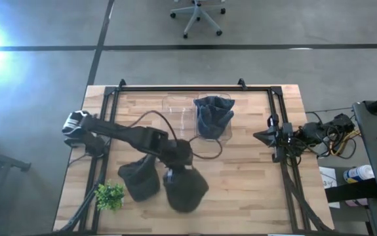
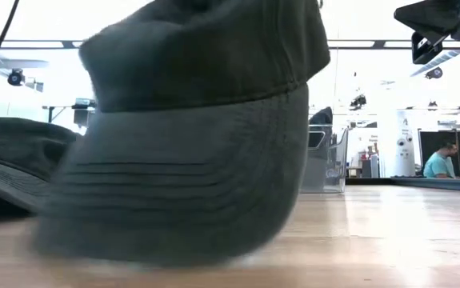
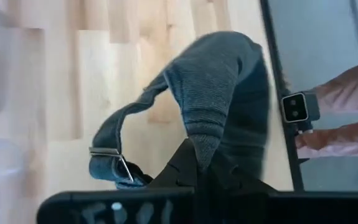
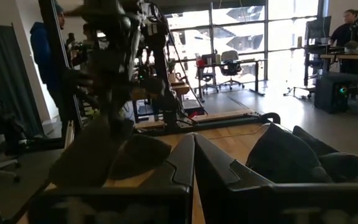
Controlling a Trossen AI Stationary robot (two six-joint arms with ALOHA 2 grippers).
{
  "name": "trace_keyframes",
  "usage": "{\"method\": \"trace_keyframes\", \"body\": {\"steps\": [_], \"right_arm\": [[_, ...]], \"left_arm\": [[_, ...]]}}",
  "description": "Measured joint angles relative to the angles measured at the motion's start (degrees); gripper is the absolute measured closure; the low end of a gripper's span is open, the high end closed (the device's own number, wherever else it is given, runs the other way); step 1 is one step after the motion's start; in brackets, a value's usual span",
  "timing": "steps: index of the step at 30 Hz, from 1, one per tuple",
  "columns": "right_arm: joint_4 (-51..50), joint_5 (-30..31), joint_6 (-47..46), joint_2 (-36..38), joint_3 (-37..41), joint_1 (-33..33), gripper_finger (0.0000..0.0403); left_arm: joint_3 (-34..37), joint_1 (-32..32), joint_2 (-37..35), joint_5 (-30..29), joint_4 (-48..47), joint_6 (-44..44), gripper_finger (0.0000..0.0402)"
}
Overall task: Pick & Place hat
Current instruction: Put the bottom gray cap into the left transparent bin
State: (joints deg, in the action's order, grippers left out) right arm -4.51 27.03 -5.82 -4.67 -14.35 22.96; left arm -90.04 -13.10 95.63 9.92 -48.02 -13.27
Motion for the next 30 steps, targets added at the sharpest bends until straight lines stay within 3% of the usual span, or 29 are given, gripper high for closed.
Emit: {"method": "trace_keyframes", "body": {"steps": [8, 21, 24, 30], "right_arm": [[0.0, 0.0, 0.1, 0.0, 0.0, 0.0, 0.0394], [0.0, 0.0, 0.1, 0.0, 0.0, 0.0, 0.0394], [0.0, 0.0, 0.2, 0.0, 0.0, 0.0, 0.0394], [0.0, 0.0, 0.3, 0.0, 0.0, 0.0, 0.0394]], "left_arm": [[-11.1, -0.1, -0.2, -1.3, -9.4, 2.0, 0.0401], [-26.6, 0.2, -0.2, -8.1, -21.2, 8.0, 0.0401], [-32.2, 0.2, -0.2, -14.6, -24.6, 10.5, 0.0401], [-38.1, 0.4, -0.3, -37.7, -31.1, 17.0, 0.0401]]}}
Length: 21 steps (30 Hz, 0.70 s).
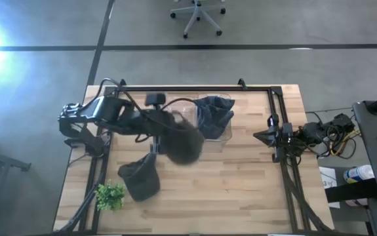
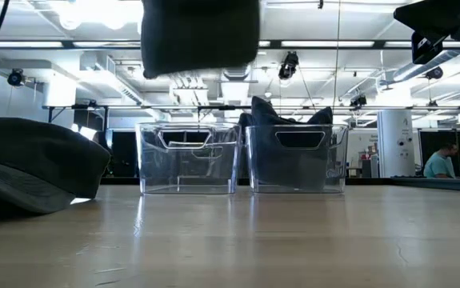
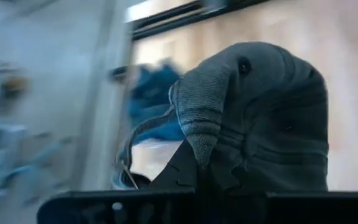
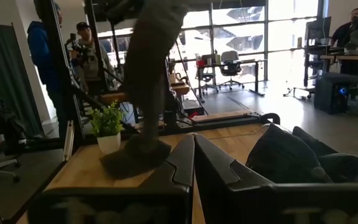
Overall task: Pick & Place hat
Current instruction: Put the bottom gray cap into the left transparent bin
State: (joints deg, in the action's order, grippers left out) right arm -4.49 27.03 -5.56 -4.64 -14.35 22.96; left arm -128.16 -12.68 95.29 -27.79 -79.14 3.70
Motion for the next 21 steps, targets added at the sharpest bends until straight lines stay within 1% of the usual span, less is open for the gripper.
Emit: {"method": "trace_keyframes", "body": {"steps": [3, 9, 14, 21], "right_arm": [[0.0, 0.0, -0.3, 0.0, 0.0, 0.0, 0.0394], [0.0, 0.0, -0.2, 0.0, 0.0, 0.0, 0.0394], [0.0, 0.0, 0.0, 0.0, 0.0, 0.0, 0.0394], [0.0, 0.0, 0.0, 0.0, 0.0, 0.0, 0.0394]], "left_arm": [[1.6, 1.1, 0.0, -5.9, -0.5, 2.7, 0.0401], [9.0, 5.8, 0.1, -10.2, -0.4, 6.1, 0.0401], [15.0, 10.8, 0.1, -9.8, 0.8, 7.0, 0.0401], [19.6, 14.4, -0.5, -4.9, 7.8, 8.7, 0.0401]]}}
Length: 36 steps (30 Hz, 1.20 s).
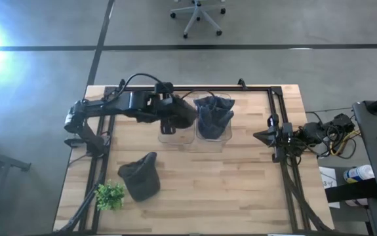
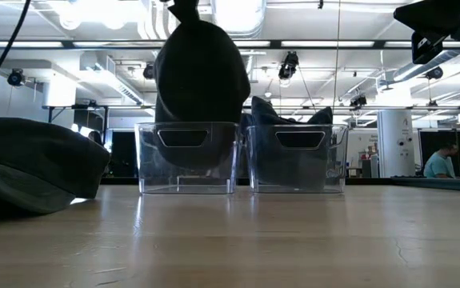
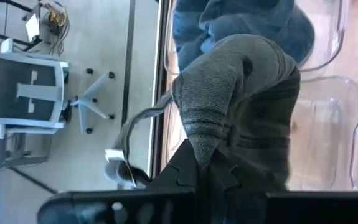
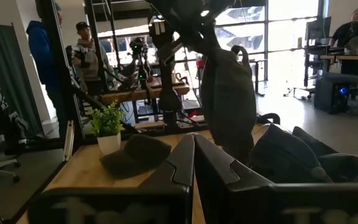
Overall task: Pick & Place hat
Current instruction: Put the bottom gray cap into the left transparent bin
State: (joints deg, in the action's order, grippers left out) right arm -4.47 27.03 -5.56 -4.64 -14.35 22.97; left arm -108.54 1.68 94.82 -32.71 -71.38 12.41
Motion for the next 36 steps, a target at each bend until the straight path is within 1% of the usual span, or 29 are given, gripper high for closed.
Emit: {"method": "trace_keyframes", "body": {"steps": [5, 9, 11, 14, 18, 21, 24, 29, 36], "right_arm": [[0.0, 0.0, -0.2, 0.0, 0.0, 0.0, 0.0394], [0.0, 0.0, -0.2, 0.0, 0.0, 0.0, 0.0394], [0.0, 0.0, -0.2, 0.0, 0.0, 0.0, 0.0394], [0.0, 0.0, 0.0, 0.0, 0.0, 0.0, 0.0394], [0.0, 0.0, -0.2, 0.0, 0.0, 0.0, 0.0394], [0.0, 0.0, 0.0, 0.0, 0.0, 0.0, 0.0394], [0.0, 0.0, -0.3, 0.0, 0.0, 0.0, 0.0394], [0.0, 0.0, 0.0, 0.0, 0.0, 0.0, 0.0394], [0.0, 0.0, 0.0, 0.0, 0.0, 0.0, 0.0394]], "left_arm": [[0.2, 1.3, -0.1, 1.2, 0.8, 0.7, 0.0401], [0.5, 2.3, -0.1, 3.5, 1.0, 0.8, 0.0401], [1.7, 2.8, -0.3, 4.4, 1.9, 1.1, 0.0401], [5.3, 3.5, -0.3, 8.2, 4.4, 1.1, 0.0401], [11.5, 4.1, -0.3, 10.2, 8.5, 1.6, 0.0401], [15.6, 5.1, -0.4, 13.7, 12.3, 2.4, 0.0402], [18.2, 6.6, -0.6, 13.8, 14.4, 4.3, 0.0402], [18.6, 9.6, -2.3, 13.6, 15.2, 4.6, 0.0402], [14.8, 12.9, -6.9, 12.1, 15.9, 9.0, 0.0401]]}}
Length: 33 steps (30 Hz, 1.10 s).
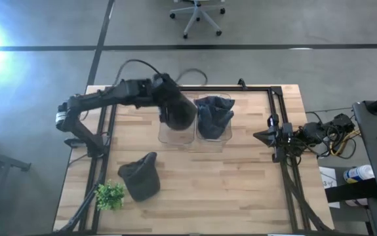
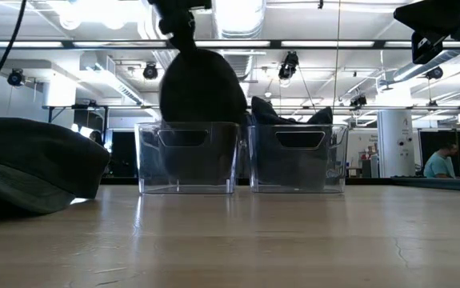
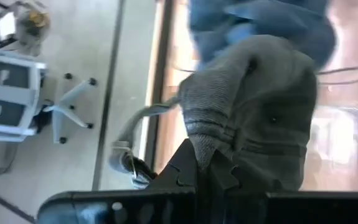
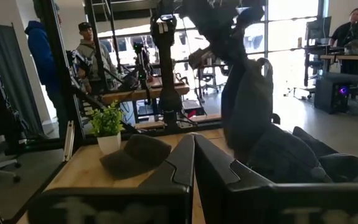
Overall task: Pick & Place hat
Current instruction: Put the bottom gray cap into the left transparent bin
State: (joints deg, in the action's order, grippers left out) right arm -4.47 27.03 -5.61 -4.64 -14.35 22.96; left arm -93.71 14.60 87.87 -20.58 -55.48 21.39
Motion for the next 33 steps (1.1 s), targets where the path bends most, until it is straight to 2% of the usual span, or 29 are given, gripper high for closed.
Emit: {"method": "trace_keyframes", "body": {"steps": [7, 16, 20, 33], "right_arm": [[0.0, 0.0, 0.0, 0.0, 0.0, 0.0, 0.0394], [0.0, 0.0, -0.2, 0.0, 0.0, 0.0, 0.0394], [0.0, 0.0, 0.0, 0.0, 0.0, 0.0, 0.0394], [0.0, 0.0, -0.1, 0.0, 0.0, 0.0, 0.0394]], "left_arm": [[2.2, 5.0, -1.9, 3.8, -0.8, -0.6, 0.0401], [12.1, 5.7, -1.7, 4.8, 5.2, 1.7, 0.0401], [12.9, 5.8, -1.8, 4.5, 5.9, 0.9, 0.0401], [-5.3, -1.5, -2.0, 4.0, -7.6, -6.7, 0.0401]]}}
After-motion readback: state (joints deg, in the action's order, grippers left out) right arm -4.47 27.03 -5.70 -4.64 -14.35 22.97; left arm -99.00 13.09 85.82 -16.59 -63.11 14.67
